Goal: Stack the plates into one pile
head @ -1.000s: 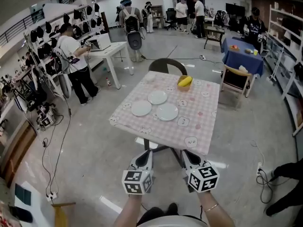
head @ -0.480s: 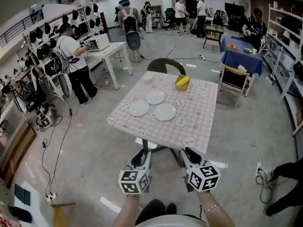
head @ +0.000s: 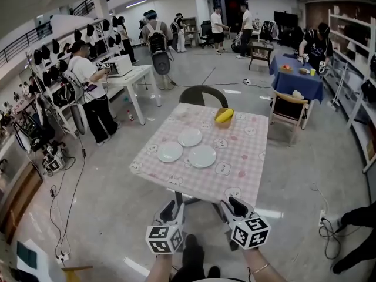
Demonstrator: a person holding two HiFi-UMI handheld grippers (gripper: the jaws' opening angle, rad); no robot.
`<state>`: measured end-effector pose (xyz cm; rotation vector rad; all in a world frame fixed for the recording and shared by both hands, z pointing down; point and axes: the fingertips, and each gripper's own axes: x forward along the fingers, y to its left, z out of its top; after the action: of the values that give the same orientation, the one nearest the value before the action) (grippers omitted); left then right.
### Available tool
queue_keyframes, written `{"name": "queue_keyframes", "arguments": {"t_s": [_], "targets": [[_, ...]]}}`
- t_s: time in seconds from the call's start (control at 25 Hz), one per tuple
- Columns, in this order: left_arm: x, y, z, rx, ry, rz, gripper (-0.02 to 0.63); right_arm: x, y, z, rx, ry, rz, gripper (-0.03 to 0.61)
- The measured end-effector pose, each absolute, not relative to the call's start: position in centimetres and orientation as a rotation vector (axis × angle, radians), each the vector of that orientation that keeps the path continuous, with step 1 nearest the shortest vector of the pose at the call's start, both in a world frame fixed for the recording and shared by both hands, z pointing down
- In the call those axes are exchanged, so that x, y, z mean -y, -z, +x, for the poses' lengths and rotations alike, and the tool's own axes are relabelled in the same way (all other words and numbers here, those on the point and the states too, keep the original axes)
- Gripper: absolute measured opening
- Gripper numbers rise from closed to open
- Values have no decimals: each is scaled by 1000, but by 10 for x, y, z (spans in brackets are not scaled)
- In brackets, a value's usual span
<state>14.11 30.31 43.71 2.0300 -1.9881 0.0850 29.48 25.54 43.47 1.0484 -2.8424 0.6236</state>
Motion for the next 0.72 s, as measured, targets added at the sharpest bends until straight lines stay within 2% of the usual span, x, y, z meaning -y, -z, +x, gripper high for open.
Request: {"name": "queue_keyframes", "arguments": {"t_s": [0.32, 0.72], "targets": [[-242, -445, 110, 1979, -89, 2046, 131, -198, -442, 263, 2825, -633, 1064, 132], [-121, -439, 20, 1929, -96, 2097, 132, -86, -430, 179, 2802, -624, 1150, 132]]}}
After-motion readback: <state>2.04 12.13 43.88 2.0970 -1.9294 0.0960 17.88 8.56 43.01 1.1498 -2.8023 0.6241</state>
